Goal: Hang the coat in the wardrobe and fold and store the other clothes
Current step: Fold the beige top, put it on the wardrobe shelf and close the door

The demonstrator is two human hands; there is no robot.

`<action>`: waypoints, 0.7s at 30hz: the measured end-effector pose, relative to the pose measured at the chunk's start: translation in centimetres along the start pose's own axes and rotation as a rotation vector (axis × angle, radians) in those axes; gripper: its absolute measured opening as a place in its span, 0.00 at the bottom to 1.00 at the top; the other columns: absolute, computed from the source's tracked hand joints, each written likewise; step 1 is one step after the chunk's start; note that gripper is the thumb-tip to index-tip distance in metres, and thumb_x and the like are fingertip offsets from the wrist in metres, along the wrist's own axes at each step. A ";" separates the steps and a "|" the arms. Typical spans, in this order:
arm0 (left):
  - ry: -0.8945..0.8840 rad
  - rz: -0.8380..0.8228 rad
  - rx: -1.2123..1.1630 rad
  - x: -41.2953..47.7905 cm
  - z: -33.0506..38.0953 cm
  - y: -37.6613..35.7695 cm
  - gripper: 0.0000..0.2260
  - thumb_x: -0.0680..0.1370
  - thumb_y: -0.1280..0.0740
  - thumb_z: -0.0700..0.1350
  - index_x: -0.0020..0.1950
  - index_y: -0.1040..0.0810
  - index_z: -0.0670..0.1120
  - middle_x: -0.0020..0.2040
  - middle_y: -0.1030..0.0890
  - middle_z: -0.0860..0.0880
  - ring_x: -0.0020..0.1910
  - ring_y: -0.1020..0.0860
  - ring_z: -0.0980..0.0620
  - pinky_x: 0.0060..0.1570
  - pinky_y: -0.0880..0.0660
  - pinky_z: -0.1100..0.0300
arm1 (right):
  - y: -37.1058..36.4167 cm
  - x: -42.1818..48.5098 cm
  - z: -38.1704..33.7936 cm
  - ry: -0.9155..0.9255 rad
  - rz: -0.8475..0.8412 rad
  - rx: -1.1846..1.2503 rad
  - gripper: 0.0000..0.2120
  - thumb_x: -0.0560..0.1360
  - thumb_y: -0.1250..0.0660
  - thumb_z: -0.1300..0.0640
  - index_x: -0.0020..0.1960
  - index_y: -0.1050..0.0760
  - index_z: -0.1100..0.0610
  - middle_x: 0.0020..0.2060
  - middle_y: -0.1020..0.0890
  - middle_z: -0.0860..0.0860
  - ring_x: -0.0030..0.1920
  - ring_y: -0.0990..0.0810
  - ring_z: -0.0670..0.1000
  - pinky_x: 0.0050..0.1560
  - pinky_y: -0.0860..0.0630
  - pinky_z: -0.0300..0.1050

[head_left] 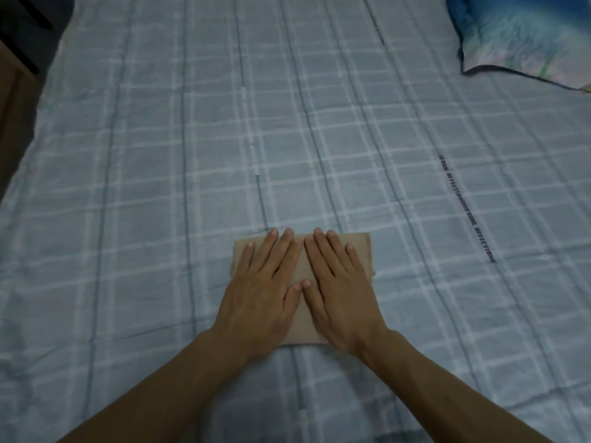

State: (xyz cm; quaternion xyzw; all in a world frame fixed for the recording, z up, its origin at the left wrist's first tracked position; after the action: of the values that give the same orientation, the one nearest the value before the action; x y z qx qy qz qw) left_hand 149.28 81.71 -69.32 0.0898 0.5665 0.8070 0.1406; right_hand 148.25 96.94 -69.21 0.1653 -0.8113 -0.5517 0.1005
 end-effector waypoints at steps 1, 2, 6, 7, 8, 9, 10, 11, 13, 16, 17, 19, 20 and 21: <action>0.004 -0.011 -0.007 0.0 -0.2 -0.4 0.28 0.82 0.52 0.54 0.80 0.45 0.45 0.81 0.48 0.48 0.80 0.54 0.51 0.77 0.48 0.45 | -0.5 0.0 0.2 -0.003 -0.001 0.002 0.30 0.82 0.53 0.44 0.80 0.49 0.55 0.80 0.50 0.50 0.80 0.56 0.49 0.79 0.57 0.51; 0.008 -0.023 -0.014 0.0 -0.4 -0.8 0.28 0.82 0.51 0.54 0.80 0.46 0.44 0.81 0.48 0.48 0.80 0.54 0.51 0.77 0.48 0.44 | -0.9 -0.1 0.3 -0.009 -0.003 0.000 0.30 0.82 0.53 0.43 0.80 0.50 0.55 0.80 0.50 0.51 0.80 0.56 0.49 0.79 0.57 0.51; 0.015 -0.055 -0.020 0.3 -0.6 -1.0 0.29 0.81 0.49 0.53 0.80 0.44 0.44 0.81 0.46 0.48 0.80 0.52 0.51 0.76 0.45 0.43 | -1.4 0.3 0.3 -0.053 -0.052 -0.018 0.31 0.81 0.53 0.43 0.80 0.52 0.55 0.80 0.50 0.52 0.80 0.55 0.50 0.78 0.51 0.57; 0.014 -0.062 -0.020 0.3 -0.5 -0.8 0.29 0.81 0.48 0.53 0.80 0.44 0.44 0.81 0.46 0.48 0.80 0.52 0.51 0.76 0.44 0.43 | -1.2 0.4 0.2 -0.054 -0.063 -0.017 0.31 0.80 0.53 0.43 0.80 0.52 0.54 0.80 0.50 0.52 0.80 0.55 0.50 0.78 0.50 0.57; 0.015 -0.061 -0.023 0.3 -0.3 -0.6 0.28 0.81 0.48 0.53 0.80 0.44 0.44 0.81 0.46 0.48 0.80 0.51 0.51 0.76 0.44 0.43 | -1.0 0.5 0.1 -0.053 -0.069 -0.015 0.31 0.80 0.53 0.43 0.80 0.52 0.54 0.80 0.50 0.51 0.80 0.55 0.50 0.78 0.49 0.58; 0.018 -0.055 -0.029 0.3 -0.3 -0.4 0.28 0.81 0.48 0.53 0.80 0.44 0.44 0.81 0.46 0.48 0.80 0.51 0.51 0.76 0.44 0.43 | -0.8 0.5 0.1 -0.051 -0.072 -0.011 0.31 0.80 0.53 0.43 0.80 0.52 0.54 0.80 0.51 0.51 0.80 0.56 0.50 0.78 0.50 0.57; 0.022 -0.047 -0.030 0.3 -0.2 -0.1 0.28 0.81 0.48 0.53 0.80 0.44 0.45 0.81 0.46 0.48 0.80 0.52 0.51 0.76 0.44 0.43 | -0.6 0.4 0.1 -0.048 -0.071 -0.005 0.31 0.80 0.53 0.43 0.80 0.52 0.54 0.80 0.51 0.51 0.80 0.56 0.50 0.78 0.51 0.57; 0.023 -0.040 -0.025 0.2 -0.1 0.2 0.29 0.81 0.48 0.54 0.80 0.44 0.45 0.81 0.46 0.48 0.80 0.52 0.51 0.76 0.45 0.43 | -0.4 0.3 0.1 -0.041 -0.066 0.002 0.31 0.81 0.52 0.43 0.80 0.52 0.54 0.80 0.51 0.51 0.80 0.56 0.50 0.78 0.53 0.56; 0.005 -0.025 0.014 -0.4 0.2 0.7 0.29 0.81 0.48 0.54 0.80 0.44 0.44 0.81 0.46 0.47 0.80 0.51 0.50 0.77 0.47 0.44 | -0.1 -0.2 -0.1 -0.008 -0.053 0.012 0.30 0.81 0.52 0.45 0.80 0.51 0.55 0.80 0.50 0.52 0.80 0.56 0.51 0.78 0.55 0.55; -0.087 -0.047 0.035 -2.9 0.5 0.8 0.33 0.80 0.44 0.59 0.80 0.44 0.42 0.81 0.46 0.45 0.80 0.51 0.48 0.77 0.50 0.45 | 0.1 -2.2 -0.3 0.066 -0.040 0.023 0.29 0.82 0.48 0.48 0.80 0.47 0.57 0.80 0.47 0.54 0.80 0.52 0.53 0.77 0.50 0.58; -0.116 -0.068 0.031 -3.8 0.3 0.7 0.37 0.78 0.42 0.62 0.80 0.45 0.42 0.81 0.47 0.45 0.80 0.52 0.47 0.77 0.50 0.46 | 0.2 -2.9 -0.3 0.092 -0.044 0.024 0.30 0.82 0.47 0.47 0.80 0.47 0.57 0.80 0.47 0.55 0.80 0.52 0.53 0.77 0.49 0.58; -0.155 -0.102 0.052 -4.8 -0.3 0.6 0.42 0.75 0.38 0.65 0.80 0.46 0.43 0.81 0.49 0.46 0.80 0.52 0.47 0.76 0.47 0.44 | 0.5 -3.9 0.0 0.133 -0.081 0.010 0.35 0.81 0.44 0.40 0.80 0.48 0.57 0.80 0.49 0.54 0.80 0.53 0.54 0.78 0.50 0.58; -0.168 -0.106 0.067 -5.0 -0.6 0.6 0.42 0.74 0.36 0.65 0.80 0.46 0.44 0.81 0.48 0.46 0.80 0.51 0.47 0.75 0.44 0.43 | 0.7 -4.0 0.3 0.150 -0.106 -0.004 0.38 0.80 0.44 0.36 0.81 0.50 0.56 0.80 0.51 0.54 0.80 0.54 0.54 0.78 0.52 0.57; -0.176 -0.110 0.080 -4.9 -0.9 0.5 0.42 0.74 0.36 0.63 0.80 0.46 0.44 0.81 0.48 0.46 0.80 0.51 0.46 0.75 0.42 0.42 | 0.8 -4.0 0.5 0.163 -0.128 -0.018 0.42 0.78 0.42 0.33 0.81 0.51 0.56 0.80 0.52 0.55 0.80 0.55 0.54 0.78 0.52 0.57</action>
State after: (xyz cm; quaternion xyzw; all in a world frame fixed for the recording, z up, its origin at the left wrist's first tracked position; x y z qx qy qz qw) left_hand 153.57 79.16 -69.06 0.1347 0.5878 0.7637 0.2304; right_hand 151.68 99.18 -68.56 0.2601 -0.7831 -0.5492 0.1322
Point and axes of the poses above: each hand's wrist, its own x-axis towards the middle knuckle, its own y-axis out of the back of the hand, z = x × y, the point moved 3 cm from there along x, towards the middle knuckle
